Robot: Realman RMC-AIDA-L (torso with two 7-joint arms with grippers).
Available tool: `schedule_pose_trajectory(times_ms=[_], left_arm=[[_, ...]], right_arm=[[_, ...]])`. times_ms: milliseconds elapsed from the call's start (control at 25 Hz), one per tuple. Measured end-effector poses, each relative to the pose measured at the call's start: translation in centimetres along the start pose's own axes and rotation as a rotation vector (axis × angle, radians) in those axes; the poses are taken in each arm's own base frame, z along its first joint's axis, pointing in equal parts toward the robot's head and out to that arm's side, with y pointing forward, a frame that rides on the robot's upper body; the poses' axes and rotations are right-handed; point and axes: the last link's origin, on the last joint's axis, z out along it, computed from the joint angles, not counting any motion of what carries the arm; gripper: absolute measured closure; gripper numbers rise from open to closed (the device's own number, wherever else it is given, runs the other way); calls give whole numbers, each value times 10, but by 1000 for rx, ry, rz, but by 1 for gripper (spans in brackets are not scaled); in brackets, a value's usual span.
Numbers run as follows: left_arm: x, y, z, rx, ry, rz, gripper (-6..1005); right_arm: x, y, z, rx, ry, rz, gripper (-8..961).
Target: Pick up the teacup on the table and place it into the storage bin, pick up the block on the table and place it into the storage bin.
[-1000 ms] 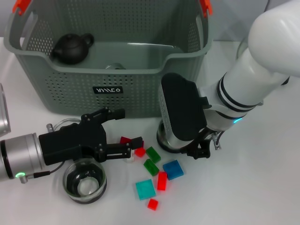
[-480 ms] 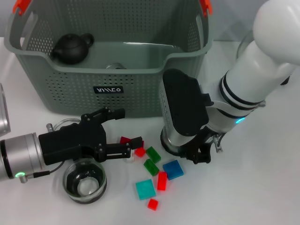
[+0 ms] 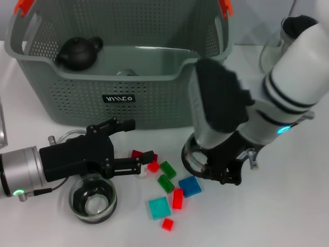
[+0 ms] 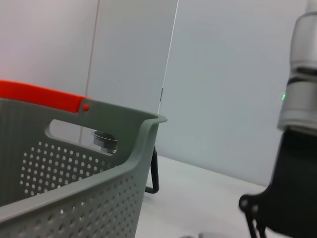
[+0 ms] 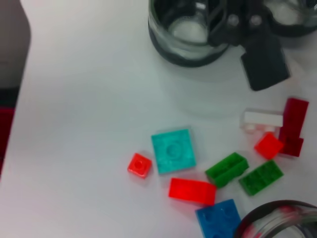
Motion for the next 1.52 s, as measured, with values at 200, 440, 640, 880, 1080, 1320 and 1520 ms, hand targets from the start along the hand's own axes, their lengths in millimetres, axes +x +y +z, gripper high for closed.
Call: schedule_pose_trajectory(times_ms=[200,440,640,880,1080,1320,1520], left_arm=[[-1,0,-2,2,-7,1,58],[-2,0,-5,9,-14,7,58],[-1,-1,-6,11,-14,11,59],[0,-2,-5,10,-12,15,59],[1,-3,-5,10,-9,16,59],[0,-2,-5,10,-10,16,59],[1,-1,-5,0,-12,20,59]], right_arm=[[1,7,-29,-9,-43,69,897],[-4,17,-68,13,-85,131,898],[-17,21,-112,47,-182,129,897],[-36,7,-158,147,-304,109,898],[-47,-18,-178,265,-387,106,897],[-45,-60,-159,353,-437,171,897],[-34,-91,-125,375,-458,236,897]])
